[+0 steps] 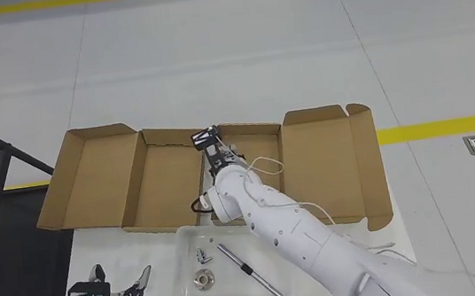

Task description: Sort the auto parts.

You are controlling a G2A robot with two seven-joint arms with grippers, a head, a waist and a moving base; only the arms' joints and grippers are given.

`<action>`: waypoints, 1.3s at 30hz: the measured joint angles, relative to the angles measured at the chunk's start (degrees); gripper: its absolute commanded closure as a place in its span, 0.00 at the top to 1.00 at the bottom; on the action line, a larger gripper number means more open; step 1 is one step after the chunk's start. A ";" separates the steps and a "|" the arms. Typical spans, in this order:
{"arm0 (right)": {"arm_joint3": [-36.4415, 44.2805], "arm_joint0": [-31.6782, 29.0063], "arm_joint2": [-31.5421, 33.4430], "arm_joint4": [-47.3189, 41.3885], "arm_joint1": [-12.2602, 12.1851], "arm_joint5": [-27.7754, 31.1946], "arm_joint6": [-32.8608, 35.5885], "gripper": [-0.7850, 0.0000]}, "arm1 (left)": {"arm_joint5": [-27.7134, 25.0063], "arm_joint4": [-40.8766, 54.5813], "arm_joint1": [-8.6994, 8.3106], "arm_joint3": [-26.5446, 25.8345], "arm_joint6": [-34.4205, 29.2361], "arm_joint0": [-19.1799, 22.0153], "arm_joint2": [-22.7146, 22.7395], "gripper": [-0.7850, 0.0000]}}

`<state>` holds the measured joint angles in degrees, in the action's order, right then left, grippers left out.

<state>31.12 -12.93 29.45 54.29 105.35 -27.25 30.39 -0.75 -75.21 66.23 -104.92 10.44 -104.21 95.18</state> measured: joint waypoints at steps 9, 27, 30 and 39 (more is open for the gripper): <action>-13.08 1.74 1.26 -4.44 4.25 4.49 -2.70 0.00 | 0.00 0.00 0.00 0.00 0.00 0.00 0.00 1.00; -21.38 2.90 4.50 -7.92 6.06 8.60 -5.30 1.00 | 0.00 0.00 0.00 0.00 0.00 0.00 0.00 1.00; -21.65 3.05 4.70 -7.68 6.07 8.67 -5.22 1.00 | 0.00 0.00 0.00 0.00 0.00 0.00 0.00 1.00; -21.07 4.02 6.66 -9.31 5.38 13.09 -8.55 1.00 | 0.00 0.00 0.00 0.00 0.00 0.00 0.00 1.00</action>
<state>10.06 -8.90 36.10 44.98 110.73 -14.16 21.84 -0.75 -75.21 66.23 -104.92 10.44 -104.21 95.18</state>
